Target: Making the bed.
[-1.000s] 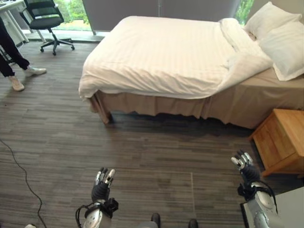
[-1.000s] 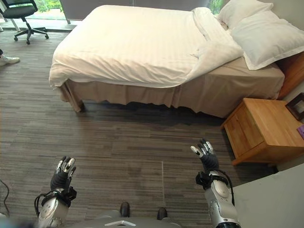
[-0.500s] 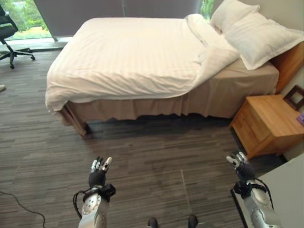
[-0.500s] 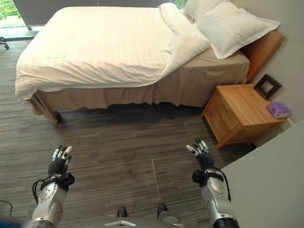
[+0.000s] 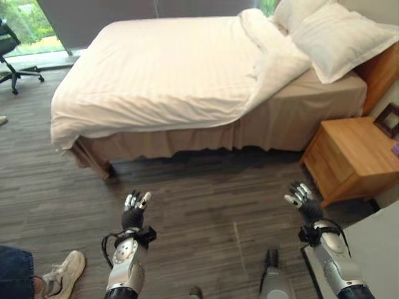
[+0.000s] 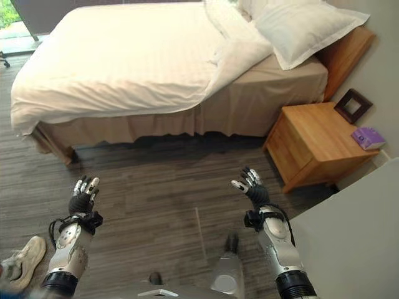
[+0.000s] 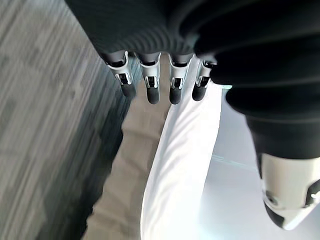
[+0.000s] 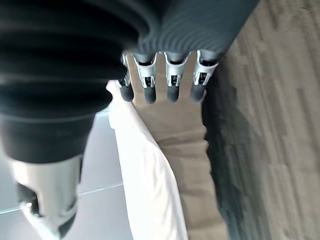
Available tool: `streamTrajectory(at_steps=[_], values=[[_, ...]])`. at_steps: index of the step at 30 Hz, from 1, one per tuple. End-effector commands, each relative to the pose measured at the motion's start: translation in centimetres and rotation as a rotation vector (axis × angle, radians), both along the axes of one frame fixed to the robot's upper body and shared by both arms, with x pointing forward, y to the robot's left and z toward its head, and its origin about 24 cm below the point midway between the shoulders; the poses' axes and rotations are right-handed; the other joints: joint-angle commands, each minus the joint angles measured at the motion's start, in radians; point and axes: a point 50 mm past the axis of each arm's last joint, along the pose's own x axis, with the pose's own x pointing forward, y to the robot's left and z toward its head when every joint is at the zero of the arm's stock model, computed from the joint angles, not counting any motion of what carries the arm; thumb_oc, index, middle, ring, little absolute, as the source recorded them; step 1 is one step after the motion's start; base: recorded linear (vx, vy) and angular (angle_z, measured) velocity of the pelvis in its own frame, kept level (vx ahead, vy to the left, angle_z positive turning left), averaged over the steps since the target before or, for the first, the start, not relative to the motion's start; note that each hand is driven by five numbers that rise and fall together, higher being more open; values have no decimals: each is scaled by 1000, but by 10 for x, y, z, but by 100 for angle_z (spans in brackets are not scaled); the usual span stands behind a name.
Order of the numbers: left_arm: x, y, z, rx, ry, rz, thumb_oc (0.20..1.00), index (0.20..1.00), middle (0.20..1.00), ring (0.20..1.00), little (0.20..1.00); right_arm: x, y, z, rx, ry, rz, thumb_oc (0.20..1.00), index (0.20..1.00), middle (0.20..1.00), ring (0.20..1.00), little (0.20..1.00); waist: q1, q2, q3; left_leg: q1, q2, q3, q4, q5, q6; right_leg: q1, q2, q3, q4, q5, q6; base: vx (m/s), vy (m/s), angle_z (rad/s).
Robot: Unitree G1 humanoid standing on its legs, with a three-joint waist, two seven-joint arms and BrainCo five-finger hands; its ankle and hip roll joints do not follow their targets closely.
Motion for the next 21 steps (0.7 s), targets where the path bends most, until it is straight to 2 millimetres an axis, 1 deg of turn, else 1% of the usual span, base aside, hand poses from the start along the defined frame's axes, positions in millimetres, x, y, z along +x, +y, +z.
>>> streamTrajectory(at_steps=[1, 2, 3, 4, 5, 6, 7, 8, 9, 10, 11, 12, 13, 14, 15, 16, 17, 18, 19, 20, 21], values=[[31, -2, 40, -65, -227, 10, 1000, 1000, 1000, 1000, 1000, 23, 2, 43, -43, -198, 63, 1000, 1000, 1000, 1000, 1000, -8, 19, 21, 45, 113, 9, 419, 246, 28, 36, 43, -26, -223, 172, -39, 462, -571, -1], [30, -7, 38, -70, -226, 0, 1000, 1000, 1000, 1000, 1000, 23, -2, 42, -55, -183, 60, 1000, 1000, 1000, 1000, 1000, 41, -15, 49, -55, 59, 18, 558, 164, 47, 116, 71, -21, -255, 134, -70, 299, -296, -52], [30, -7, 38, -70, -226, 0, 1000, 1000, 1000, 1000, 1000, 23, -2, 42, -55, -184, 60, 1000, 1000, 1000, 1000, 1000, 40, -17, 48, -59, 57, 17, 559, 165, 48, 114, 68, -22, -255, 135, -70, 480, -397, -90], [30, -10, 36, -75, -219, 11, 1000, 1000, 1000, 1000, 1000, 24, -6, 44, -71, -186, 44, 1000, 1000, 1000, 1000, 1000, 55, -28, 58, -129, 28, 39, 566, 118, 50, 152, 77, -18, -278, 132, -67, 300, -169, -76], [30, -11, 35, -81, -219, 17, 1000, 1000, 1000, 1000, 1000, 25, -8, 45, -75, -186, 34, 1000, 1000, 1000, 1000, 1000, 67, -38, 63, -183, 17, 67, 552, 102, 51, 176, 82, -16, -294, 137, -65, 459, -222, -42], [30, -12, 34, -91, -223, 19, 1000, 1000, 1000, 1000, 1000, 25, -10, 45, -69, -190, 30, 1000, 1000, 1000, 1000, 1000, 76, -40, 60, -205, 16, 95, 500, 100, 52, 199, 91, -10, -311, 132, -64, 616, -157, -22], [28, -13, 31, -84, -211, 5, 1000, 1000, 1000, 1000, 1000, 23, -14, 45, -69, -194, 16, 1000, 1000, 1000, 1000, 1000, 96, -35, 50, -245, 0, 124, 333, 119, 64, 238, 110, 4, -319, 110, -58, 487, -88, -9], [28, -13, 32, -84, -211, 5, 1000, 1000, 1000, 1000, 1000, 23, -14, 45, -69, -194, 16, 1000, 1000, 1000, 1000, 1000, 96, -38, 48, -245, -4, 126, 326, 124, 66, 235, 107, 4, -319, 111, -57, 707, 17, -44], [24, -11, 28, -70, -193, 8, 1000, 1000, 1000, 1000, 1000, 21, -16, 42, -83, -188, 4, 1000, 1000, 1000, 1000, 1000, 110, -17, 38, -246, -48, 84, 76, 149, 81, 286, 131, 19, -328, 76, -46, 372, 54, -60], [24, -11, 28, -70, -193, 8, 1000, 1000, 1000, 1000, 1000, 21, -16, 42, -83, -188, 4, 1000, 1000, 1000, 1000, 1000, 110, -19, 38, -244, -50, 85, 68, 155, 81, 285, 129, 19, -329, 77, -46, 509, 81, -55], [23, -10, 26, -65, -184, 11, 1000, 1000, 1000, 1000, 1000, 20, -16, 41, -86, -181, 4, 1000, 1000, 1000, 1000, 1000, 117, -9, 34, -236, -75, 38, -18, 176, 81, 302, 139, 26, -333, 66, -43, 446, 54, -40], [22, -7, 27, -62, -186, 28, 1000, 1000, 1000, 1000, 1000, 20, -18, 38, -90, -173, -10, 1000, 1000, 1000, 1000, 1000, 124, 10, 22, -232, -81, -17, -138, 238, 58, 344, 167, 44, -343, 42, -45, 449, 53, -38], [22, -7, 27, -62, -185, 28, 1000, 1000, 1000, 1000, 1000, 20, -18, 38, -90, -173, -10, 1000, 1000, 1000, 1000, 1000, 124, 9, 24, -228, -83, -17, -143, 241, 58, 347, 166, 43, -344, 41, -45, 480, 48, -44], [22, -6, 28, -51, -185, 29, 1000, 1000, 1000, 1000, 1000, 20, -18, 38, -94, -174, -11, 1000, 1000, 1000, 1000, 1000, 125, 12, 20, -231, -77, -21, -179, 257, 49, 364, 173, 48, -348, 29, -46, 281, 39, -32], [22, -5, 27, -47, -179, 30, 1000, 1000, 1000, 1000, 1000, 20, -19, 38, -94, -173, -16, 1000, 1000, 1000, 1000, 1000, 125, 13, 18, -231, -73, -6, -188, 269, 45, 375, 176, 50, -348, 23, -46, 455, 81, -33], [22, -2, 25, -42, -168, 40, 1000, 1000, 1000, 1000, 1000, 18, -19, 37, -80, -173, -20, 1000, 1000, 1000, 1000, 1000, 120, 15, 9, -239, -69, 30, -204, 280, 48, 388, 184, 53, -350, 9, -47, 384, 83, -38], [20, -1, 25, -39, -166, 41, 1000, 1000, 1000, 1000, 1000, 15, -20, 35, -82, -165, -25, 1000, 1000, 1000, 1000, 1000, 125, 14, 3, -233, -69, 39, -212, 290, 50, 393, 183, 63, -349, 3, -46, 525, 165, -35], [16, 8, 23, -9, -143, 64, 1000, 1000, 1000, 1000, 1000, 13, -17, 34, -77, -162, -21, 1000, 1000, 1000, 1000, 1000, 130, 9, -21, -230, -74, 65, -185, 262, 73, 406, 177, 70, -336, -28, -41, 349, 126, -30], [16, 8, 23, -9, -143, 64, 1000, 1000, 1000, 1000, 1000, 13, -17, 33, -77, -162, -21, 1000, 1000, 1000, 1000, 1000, 130, 9, -21, -231, -73, 65, -184, 262, 73, 406, 177, 71, -336, -29, -41, 371, 159, -25], [14, 12, 23, 15, -133, 70, 1000, 1000, 1000, 1000, 1000, 13, -14, 32, -84, -160, -13, 1000, 1000, 1000, 1000, 1000, 125, 7, -27, -233, -69, 97, -156, 249, 83, 412, 169, 67, -320, -44, -37, 235, 128, -27], [12, 14, 22, 33, -120, 75, 1000, 1000, 1000, 1000, 1000, 13, -14, 32, -91, -160, -11, 1000, 1000, 1000, 1000, 1000, 130, -4, -34, -227, -78, 117, -144, 230, 93, 409, 147, 66, -288, -32, -22, 370, 226, -21]])
